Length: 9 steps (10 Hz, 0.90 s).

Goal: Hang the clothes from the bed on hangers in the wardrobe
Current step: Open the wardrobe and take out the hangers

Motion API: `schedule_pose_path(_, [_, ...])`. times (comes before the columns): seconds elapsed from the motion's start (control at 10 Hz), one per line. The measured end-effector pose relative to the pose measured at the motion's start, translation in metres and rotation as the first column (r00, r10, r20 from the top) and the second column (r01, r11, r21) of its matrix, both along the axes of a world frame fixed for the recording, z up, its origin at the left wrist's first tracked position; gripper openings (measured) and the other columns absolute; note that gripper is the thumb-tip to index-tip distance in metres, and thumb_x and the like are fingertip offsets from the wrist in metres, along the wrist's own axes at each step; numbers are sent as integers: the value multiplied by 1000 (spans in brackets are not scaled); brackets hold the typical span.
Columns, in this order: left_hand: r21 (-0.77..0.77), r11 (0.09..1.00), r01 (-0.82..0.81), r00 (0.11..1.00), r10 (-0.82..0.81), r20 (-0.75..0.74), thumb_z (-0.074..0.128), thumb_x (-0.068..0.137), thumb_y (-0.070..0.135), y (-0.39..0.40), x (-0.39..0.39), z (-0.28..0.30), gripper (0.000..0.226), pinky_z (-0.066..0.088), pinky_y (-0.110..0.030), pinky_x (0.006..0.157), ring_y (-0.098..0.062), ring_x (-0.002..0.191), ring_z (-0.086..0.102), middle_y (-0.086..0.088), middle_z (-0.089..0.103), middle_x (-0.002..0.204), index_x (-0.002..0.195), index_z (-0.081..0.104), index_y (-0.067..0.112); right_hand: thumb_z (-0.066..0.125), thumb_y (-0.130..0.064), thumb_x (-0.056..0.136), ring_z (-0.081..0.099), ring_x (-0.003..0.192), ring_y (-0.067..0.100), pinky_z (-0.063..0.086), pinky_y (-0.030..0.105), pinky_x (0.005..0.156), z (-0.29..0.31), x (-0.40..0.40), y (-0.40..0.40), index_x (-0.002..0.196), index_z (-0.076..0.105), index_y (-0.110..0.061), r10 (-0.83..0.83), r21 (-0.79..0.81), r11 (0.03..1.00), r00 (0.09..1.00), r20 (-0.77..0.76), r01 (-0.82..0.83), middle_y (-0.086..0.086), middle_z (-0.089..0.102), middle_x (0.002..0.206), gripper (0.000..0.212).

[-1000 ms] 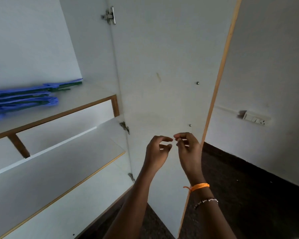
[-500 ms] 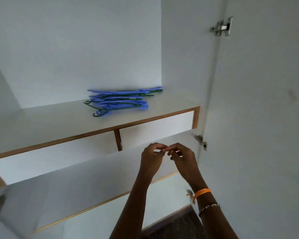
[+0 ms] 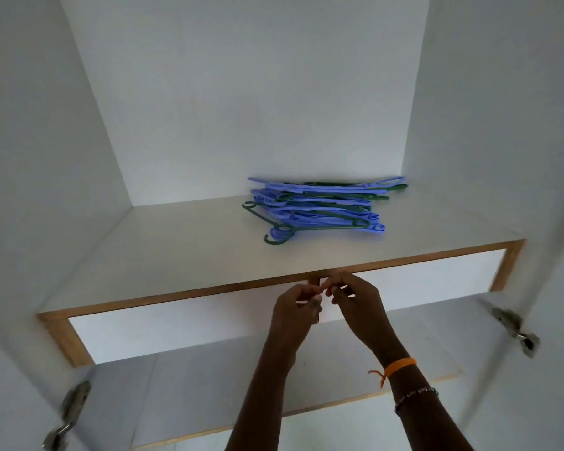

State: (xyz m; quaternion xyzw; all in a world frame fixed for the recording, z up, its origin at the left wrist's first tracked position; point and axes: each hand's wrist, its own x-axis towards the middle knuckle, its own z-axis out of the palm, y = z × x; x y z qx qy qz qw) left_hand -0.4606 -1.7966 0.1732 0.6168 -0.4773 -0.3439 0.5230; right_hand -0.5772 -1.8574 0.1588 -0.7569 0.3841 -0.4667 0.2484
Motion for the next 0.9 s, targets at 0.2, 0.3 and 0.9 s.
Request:
schedule_pose_path(0.2, [14, 1000, 11, 865, -2, -501, 47, 97, 11, -79, 12, 25, 24, 51, -25, 83, -17, 97, 62, -12, 63, 112, 119, 55, 5, 51, 8, 88, 57, 76, 1, 45, 8, 71, 31, 16, -104, 84, 60, -18, 21, -138, 990, 1000, 5, -20, -5, 62, 85, 28])
schedule_pose_path(0.3, [61, 997, 38, 656, 21, -754, 48, 97, 15, -127, 12, 33, 38, 46, -33, 92, -29, 109, 56, -23, 50, 132, 130, 44, -2, 45, 16, 83, 59, 82, 13, 41, 3, 77, 51, 8, -169, 86, 63, -1, -38, -223, 973, 996, 81, 55, 7, 65, 88, 25])
schedule_pose_path(0.9, [104, 981, -164, 223, 140, -965, 56, 86, 7, -284, 3, 23, 12, 45, -38, 91, -29, 93, 57, -16, 59, 95, 98, 56, 6, 58, -1, 82, 59, 104, 41, 50, 45, 88, 93, -45, -417, 124, 45, 11, -446, 597, 764, 869, 215, 244, 32, 55, 121, 46])
